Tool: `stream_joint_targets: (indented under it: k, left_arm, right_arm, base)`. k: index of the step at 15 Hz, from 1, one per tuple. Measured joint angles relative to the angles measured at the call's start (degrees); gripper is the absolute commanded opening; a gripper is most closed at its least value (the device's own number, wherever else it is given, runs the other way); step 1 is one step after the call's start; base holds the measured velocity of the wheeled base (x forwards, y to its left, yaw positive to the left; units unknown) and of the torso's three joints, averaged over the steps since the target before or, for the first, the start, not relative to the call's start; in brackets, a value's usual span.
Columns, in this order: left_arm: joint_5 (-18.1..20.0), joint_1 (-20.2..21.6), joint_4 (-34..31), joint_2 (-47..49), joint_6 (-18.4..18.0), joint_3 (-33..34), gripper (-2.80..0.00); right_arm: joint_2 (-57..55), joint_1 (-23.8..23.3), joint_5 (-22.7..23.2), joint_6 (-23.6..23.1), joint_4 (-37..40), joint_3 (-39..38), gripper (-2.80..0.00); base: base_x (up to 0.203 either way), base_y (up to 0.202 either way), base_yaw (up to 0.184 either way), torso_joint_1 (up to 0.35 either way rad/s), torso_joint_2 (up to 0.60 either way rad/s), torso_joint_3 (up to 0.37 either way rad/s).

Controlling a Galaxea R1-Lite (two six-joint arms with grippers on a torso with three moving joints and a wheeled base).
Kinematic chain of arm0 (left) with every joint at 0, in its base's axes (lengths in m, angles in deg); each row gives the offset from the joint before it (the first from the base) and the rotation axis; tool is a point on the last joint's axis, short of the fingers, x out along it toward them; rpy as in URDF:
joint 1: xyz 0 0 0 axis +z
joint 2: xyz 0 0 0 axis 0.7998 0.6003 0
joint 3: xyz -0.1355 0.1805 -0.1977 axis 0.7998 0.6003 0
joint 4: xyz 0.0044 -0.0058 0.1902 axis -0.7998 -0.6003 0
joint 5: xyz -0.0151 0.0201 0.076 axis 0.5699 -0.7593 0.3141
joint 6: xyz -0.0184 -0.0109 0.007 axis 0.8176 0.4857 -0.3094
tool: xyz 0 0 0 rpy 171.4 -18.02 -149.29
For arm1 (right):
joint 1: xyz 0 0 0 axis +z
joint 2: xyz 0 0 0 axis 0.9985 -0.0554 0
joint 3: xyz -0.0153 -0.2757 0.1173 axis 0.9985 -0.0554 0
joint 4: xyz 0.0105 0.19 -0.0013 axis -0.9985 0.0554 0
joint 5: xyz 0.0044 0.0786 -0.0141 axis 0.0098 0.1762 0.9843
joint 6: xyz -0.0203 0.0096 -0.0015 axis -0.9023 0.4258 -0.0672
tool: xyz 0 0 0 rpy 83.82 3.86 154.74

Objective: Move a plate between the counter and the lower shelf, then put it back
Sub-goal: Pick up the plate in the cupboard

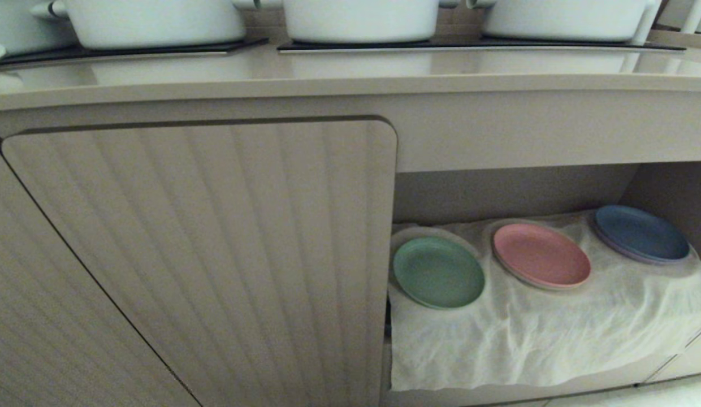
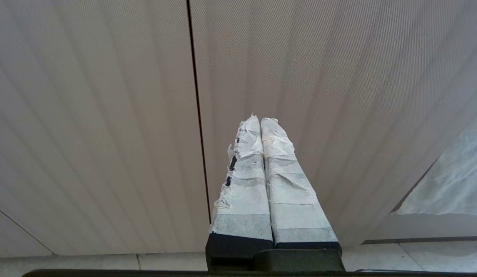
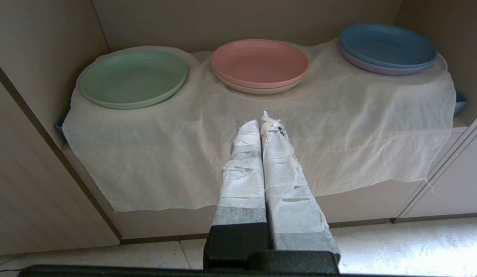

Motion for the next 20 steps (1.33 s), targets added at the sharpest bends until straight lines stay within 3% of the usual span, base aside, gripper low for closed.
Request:
stream_joint_targets:
  k: [6,10,20]
  left_arm:
    - [0.0,0.0,0.0,0.0,0.03,0.0,-2.8]
    - [0.0,0.0,0.01,0.0,-0.01,0.0,-2.8]
    - [0.0,0.0,0.0,0.0,0.02,0.0,-2.8]
  right_arm:
    - [-0.02,0.0,-0.15,0.18,0.07,0.0,-2.8]
    - [-0.02,0.0,-0.28,3.3,-0.11,0.0,-2.8]
    - [-0.02,0.0,-0.5,3.3,-0.22,-0.02,-2.8]
  base:
    - [0.0,0.0,0.0,0.0,0.0,0.0]
    - [0.0,0.0,0.0,0.0,0.0,0.0]
    - [0.0,0.0,0.0,0.0,0.0,0.0]
